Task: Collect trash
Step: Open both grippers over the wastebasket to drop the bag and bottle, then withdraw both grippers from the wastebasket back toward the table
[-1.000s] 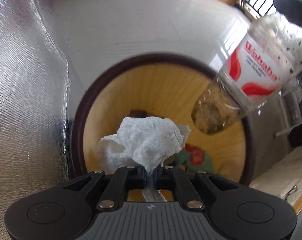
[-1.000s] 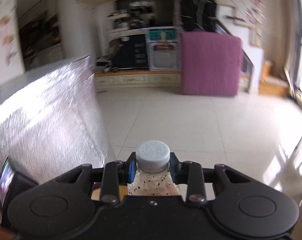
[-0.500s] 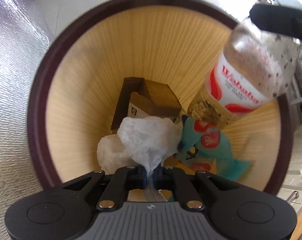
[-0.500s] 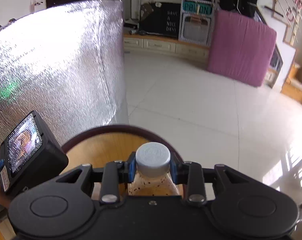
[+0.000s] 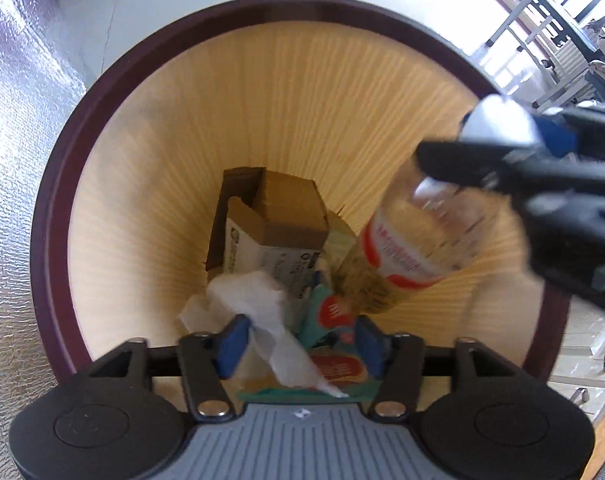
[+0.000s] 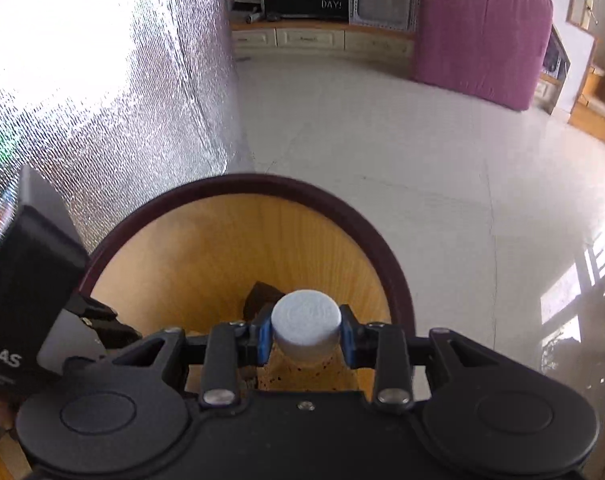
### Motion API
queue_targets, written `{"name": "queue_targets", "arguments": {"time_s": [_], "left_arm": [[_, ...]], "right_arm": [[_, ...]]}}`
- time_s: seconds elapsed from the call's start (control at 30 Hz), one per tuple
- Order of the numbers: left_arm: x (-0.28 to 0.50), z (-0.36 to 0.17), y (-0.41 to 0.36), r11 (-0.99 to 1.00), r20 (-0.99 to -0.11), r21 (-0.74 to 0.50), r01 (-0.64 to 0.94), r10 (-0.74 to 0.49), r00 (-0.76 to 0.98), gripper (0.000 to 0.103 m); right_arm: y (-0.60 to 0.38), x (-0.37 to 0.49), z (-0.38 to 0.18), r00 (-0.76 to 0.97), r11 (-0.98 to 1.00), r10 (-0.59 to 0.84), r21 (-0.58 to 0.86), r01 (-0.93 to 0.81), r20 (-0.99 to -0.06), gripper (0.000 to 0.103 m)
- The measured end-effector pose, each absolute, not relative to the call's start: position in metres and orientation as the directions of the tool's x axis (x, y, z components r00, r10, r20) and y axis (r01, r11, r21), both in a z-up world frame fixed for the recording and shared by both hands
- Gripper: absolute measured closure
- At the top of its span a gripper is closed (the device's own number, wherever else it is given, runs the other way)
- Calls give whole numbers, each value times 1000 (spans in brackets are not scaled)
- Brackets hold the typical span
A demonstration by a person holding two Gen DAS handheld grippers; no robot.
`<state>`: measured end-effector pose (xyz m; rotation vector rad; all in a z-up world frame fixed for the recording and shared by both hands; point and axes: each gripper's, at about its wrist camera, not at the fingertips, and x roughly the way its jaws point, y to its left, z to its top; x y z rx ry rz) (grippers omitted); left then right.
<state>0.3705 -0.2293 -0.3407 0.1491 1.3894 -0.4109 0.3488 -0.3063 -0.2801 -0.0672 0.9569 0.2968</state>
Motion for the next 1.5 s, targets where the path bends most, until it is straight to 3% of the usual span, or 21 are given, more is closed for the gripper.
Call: {"name": "queue_targets", "arguments": {"time_s": [0.13,0.2,0.27,0.3,0.5,0.7,1.17,1.5], "left_arm": [[365,-328,-235,913,-965,-161,376,-226,136,19],[363,-319,-237,909,-959,-165,383,-238,152,14],[363,-313,-237,910,-958,-154,386,-233,167,4],[362,-310,-236,912,-957,-149,383,-231,178,3],[356,-292,-225,922,-950,-153,356,-236,203,0],[344,-272,-209,930,-943,-168,328,-248,220,0],[316,-202,-184,941,-900,-182,285,-277,337,0],[289,-157,-165,948,-871,-166,271,-270,410,0]], "right_arm": [[-304,354,-287,453,958,213,93,-272,-866,69],[-310,355,-284,431,963,225,131,-236,-874,58],[-317,353,-277,436,967,236,167,-190,-869,38],[-322,353,-272,439,968,245,188,-170,-865,36],[-342,347,-246,460,959,282,267,-99,-842,27],[-348,331,-227,464,957,282,281,-73,-840,26],[-352,276,-174,511,968,220,251,-8,-831,0],[-347,249,-144,560,973,183,229,12,-808,0]]}}
